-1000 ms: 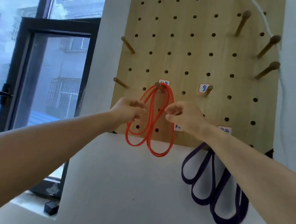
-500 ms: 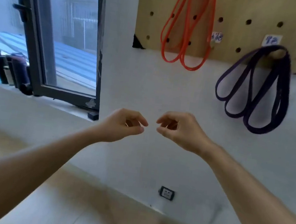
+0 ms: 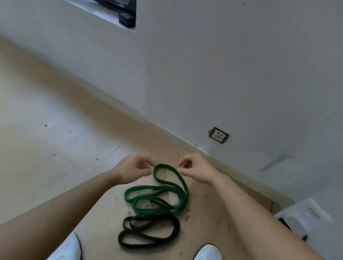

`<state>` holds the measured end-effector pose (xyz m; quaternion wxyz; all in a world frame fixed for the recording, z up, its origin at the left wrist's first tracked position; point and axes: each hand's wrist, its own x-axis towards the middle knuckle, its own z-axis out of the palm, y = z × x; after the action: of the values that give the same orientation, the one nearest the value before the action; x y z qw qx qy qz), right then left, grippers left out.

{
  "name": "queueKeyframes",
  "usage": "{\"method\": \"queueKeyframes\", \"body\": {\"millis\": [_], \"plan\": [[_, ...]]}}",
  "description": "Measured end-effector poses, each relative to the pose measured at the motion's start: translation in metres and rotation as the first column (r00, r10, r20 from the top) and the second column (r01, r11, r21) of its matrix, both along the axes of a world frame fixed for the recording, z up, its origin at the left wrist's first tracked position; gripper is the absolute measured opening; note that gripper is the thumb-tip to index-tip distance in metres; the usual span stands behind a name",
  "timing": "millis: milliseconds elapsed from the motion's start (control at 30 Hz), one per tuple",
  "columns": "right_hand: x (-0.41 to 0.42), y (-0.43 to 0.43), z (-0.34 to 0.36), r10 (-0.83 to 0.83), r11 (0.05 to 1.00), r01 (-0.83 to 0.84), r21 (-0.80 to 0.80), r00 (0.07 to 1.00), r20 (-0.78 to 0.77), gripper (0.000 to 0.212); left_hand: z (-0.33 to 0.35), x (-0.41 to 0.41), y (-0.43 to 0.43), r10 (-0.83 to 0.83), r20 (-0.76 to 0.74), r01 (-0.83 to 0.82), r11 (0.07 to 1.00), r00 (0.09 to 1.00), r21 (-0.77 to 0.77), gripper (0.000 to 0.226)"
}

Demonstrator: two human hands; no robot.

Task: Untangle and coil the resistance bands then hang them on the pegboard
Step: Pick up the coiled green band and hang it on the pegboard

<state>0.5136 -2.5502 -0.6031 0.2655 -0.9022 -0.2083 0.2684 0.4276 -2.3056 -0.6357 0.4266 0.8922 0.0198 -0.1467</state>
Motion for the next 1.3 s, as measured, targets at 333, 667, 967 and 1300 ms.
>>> {"method": "queueKeyframes", "body": {"millis": [333,667,967,1300], "plan": [[-0.010,-0.028,-0.170,-0.325,0.941,0.306,-0.143,0.936,-0.137,0.031,-0.161,-0.046,-0.032,0.052,-0.197,-0.026,0.991,0.979,0.130,0.041],[-0.027,-0.023,-0.263,-0.758,0.650,0.751,-0.115,0.630,-0.169,0.070,-0.242,-0.096,-0.040,-0.016,-0.215,0.078,0.956,0.976,0.283,0.055],[-0.014,-0.022,-0.257,-0.765,0.577,0.813,-0.079,0.505,-0.401,0.038,-0.238,-0.092,-0.028,-0.035,-0.218,0.083,0.973,0.975,0.214,0.043],[0.019,0.007,-0.164,-0.480,0.722,0.653,0.228,0.711,-0.513,0.038,-0.179,-0.071,-0.010,0.152,-0.197,-0.151,0.988,0.969,0.023,0.024]]}}
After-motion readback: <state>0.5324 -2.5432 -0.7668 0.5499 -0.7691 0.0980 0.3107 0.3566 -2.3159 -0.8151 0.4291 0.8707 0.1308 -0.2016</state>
